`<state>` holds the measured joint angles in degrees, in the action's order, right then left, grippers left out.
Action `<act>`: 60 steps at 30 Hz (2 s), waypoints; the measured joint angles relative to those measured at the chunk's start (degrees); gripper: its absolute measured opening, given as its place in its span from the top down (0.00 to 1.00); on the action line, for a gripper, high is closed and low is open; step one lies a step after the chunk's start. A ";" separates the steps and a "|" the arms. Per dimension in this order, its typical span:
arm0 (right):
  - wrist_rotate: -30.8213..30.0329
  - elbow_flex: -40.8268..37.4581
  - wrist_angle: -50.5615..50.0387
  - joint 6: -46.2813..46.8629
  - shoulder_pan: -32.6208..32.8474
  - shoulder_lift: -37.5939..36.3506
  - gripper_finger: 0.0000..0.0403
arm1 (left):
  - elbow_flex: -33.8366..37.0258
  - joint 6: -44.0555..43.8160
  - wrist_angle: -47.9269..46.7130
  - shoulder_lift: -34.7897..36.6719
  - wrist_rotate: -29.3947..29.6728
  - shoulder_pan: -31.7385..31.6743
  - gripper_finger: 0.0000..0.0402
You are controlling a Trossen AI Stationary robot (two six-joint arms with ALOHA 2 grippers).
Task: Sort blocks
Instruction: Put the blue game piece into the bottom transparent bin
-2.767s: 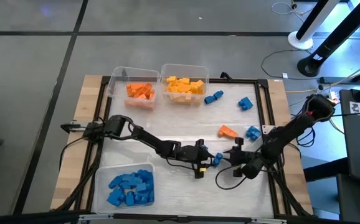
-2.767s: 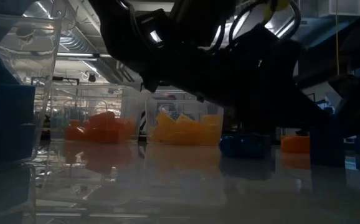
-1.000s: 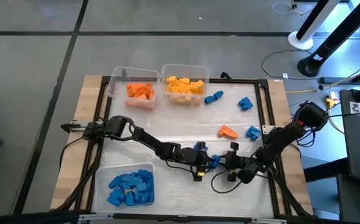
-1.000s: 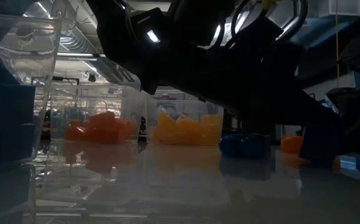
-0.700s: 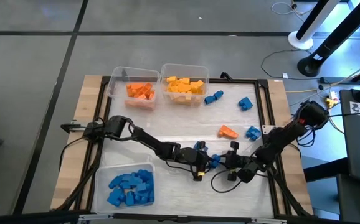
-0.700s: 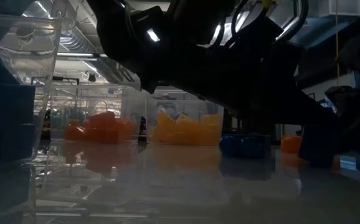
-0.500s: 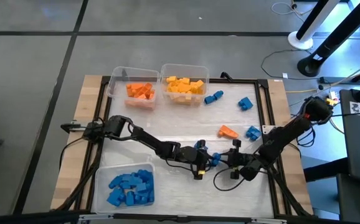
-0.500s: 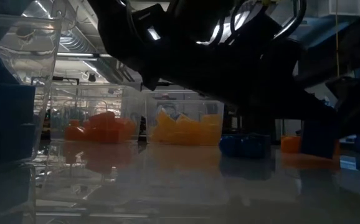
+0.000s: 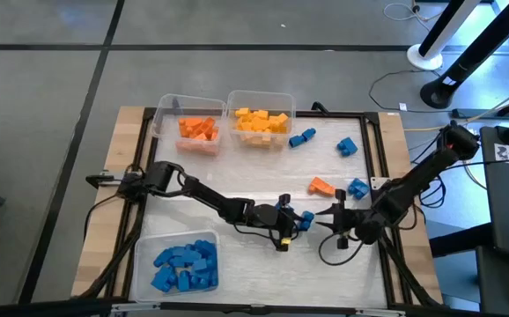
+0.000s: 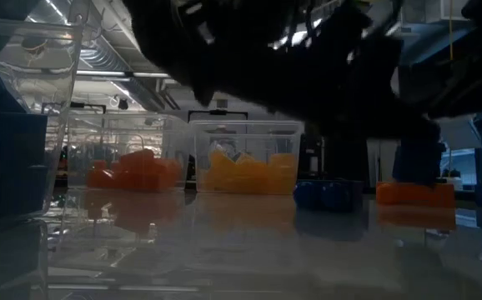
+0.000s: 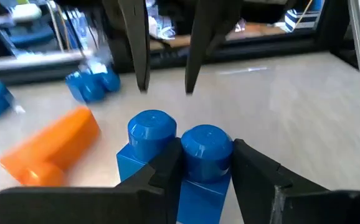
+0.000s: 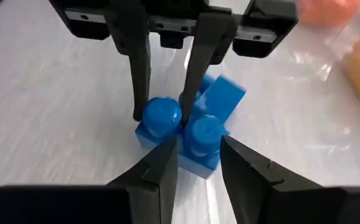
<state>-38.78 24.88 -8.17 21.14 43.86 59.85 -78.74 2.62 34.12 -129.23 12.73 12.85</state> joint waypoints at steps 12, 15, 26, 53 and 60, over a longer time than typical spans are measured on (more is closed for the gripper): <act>-2.22 -0.13 -0.52 -3.86 0.00 -5.11 0.70 | -0.09 5.33 -16.60 14.75 0.81 0.00 0.73; -2.22 -0.15 -0.73 -3.86 0.00 -5.07 0.70 | -0.09 5.25 -24.30 19.75 0.85 0.25 0.73; -2.22 -0.17 -1.11 -4.10 0.00 -5.05 0.70 | -0.11 -2.40 -48.06 37.99 0.83 4.55 0.72; -6.43 -0.20 2.99 -4.95 0.00 -4.85 0.70 | -0.09 -51.96 -86.90 48.16 -8.75 28.93 0.72; -8.18 -0.20 5.28 -4.94 0.00 -4.85 0.70 | -0.09 -58.15 -92.59 45.79 -8.49 27.15 0.59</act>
<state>-46.96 24.69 -2.90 16.20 43.86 55.00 -78.83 -55.53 -58.47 -83.44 4.24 40.00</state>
